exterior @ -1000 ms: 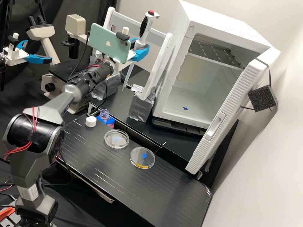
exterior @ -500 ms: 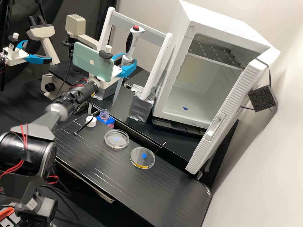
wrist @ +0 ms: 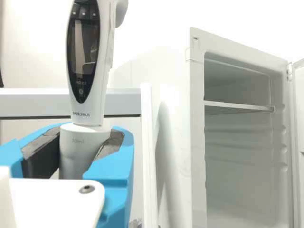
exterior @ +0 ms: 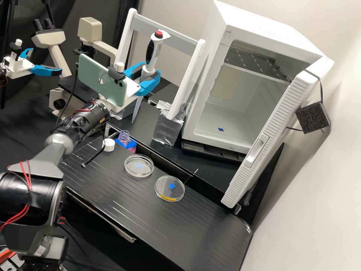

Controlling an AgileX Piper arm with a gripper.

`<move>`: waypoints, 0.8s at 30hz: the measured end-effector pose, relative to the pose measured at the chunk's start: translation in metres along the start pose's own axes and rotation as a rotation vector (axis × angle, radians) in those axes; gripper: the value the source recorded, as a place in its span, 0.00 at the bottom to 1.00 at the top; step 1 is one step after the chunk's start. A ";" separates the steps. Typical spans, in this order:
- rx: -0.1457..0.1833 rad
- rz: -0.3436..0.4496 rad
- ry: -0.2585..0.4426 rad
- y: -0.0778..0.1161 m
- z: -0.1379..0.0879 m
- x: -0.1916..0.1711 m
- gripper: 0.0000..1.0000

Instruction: Use the pipette

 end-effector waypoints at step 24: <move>-0.071 -0.060 -0.037 -0.047 0.021 -0.010 0.00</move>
